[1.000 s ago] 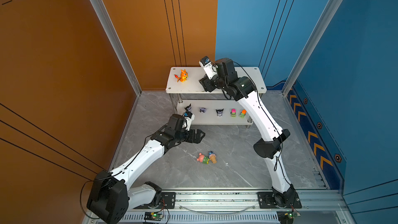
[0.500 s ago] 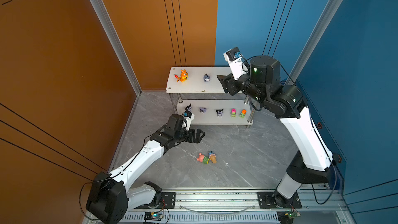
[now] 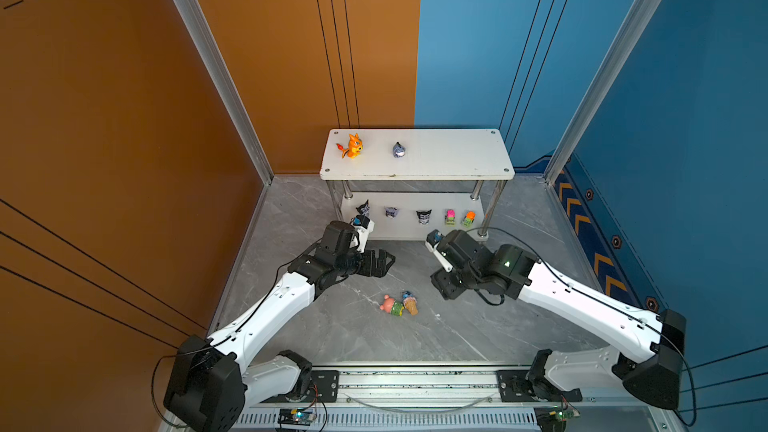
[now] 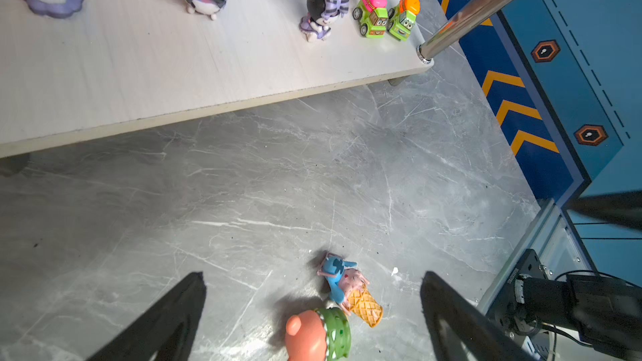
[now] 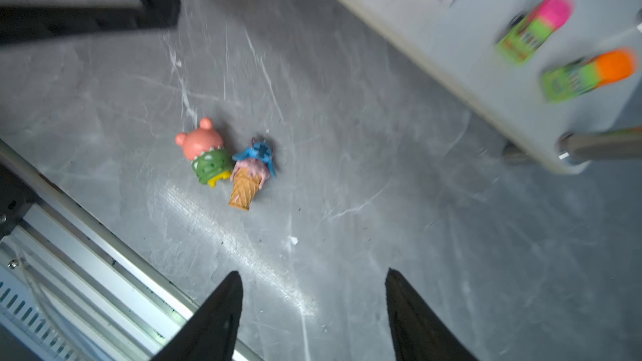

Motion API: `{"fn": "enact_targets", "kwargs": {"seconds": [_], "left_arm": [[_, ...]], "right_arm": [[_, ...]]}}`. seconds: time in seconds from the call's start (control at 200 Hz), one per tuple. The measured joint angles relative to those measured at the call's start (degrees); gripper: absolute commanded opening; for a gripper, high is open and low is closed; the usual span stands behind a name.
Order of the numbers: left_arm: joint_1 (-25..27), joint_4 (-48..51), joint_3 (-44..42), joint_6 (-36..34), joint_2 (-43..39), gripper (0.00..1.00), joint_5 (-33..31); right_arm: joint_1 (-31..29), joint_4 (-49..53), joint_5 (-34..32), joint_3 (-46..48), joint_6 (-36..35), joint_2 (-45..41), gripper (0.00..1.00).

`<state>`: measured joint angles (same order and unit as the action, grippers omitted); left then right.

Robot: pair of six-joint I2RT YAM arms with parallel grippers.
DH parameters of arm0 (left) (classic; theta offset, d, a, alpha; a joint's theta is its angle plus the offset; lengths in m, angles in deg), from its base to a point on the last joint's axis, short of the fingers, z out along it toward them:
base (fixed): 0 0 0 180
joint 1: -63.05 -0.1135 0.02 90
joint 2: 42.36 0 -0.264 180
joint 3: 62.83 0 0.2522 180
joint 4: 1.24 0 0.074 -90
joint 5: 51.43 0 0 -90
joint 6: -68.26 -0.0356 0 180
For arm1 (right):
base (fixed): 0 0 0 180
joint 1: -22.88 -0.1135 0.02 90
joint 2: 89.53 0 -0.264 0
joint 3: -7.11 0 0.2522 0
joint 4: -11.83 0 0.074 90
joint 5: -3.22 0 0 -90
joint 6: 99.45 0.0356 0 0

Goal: Place and organize the plastic toys onto the shelf
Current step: 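Move the right gripper down to the floor pile and grasp the Stitch ice-cream figure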

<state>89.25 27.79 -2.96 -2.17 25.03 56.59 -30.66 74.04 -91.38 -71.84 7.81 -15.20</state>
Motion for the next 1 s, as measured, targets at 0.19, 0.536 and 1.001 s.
{"fn": "enact_targets", "kwargs": {"seconds": [0.19,0.536,1.001], "left_arm": [[0.1,0.0,-0.4,0.0,0.0,0.98,-0.2],[0.4,0.0,-4.4,0.3,-1.7,0.98,-3.2],[-0.1,-0.3,-5.1,0.3,-1.8,0.98,-3.9]], "right_arm": [[-0.5,-9.4,4.9,6.6,8.8,3.1,0.68],[-0.7,-17.7,9.3,3.7,13.9,19.2,0.7],[0.4,-19.5,11.5,-1.3,15.0,28.3,0.59]]}}
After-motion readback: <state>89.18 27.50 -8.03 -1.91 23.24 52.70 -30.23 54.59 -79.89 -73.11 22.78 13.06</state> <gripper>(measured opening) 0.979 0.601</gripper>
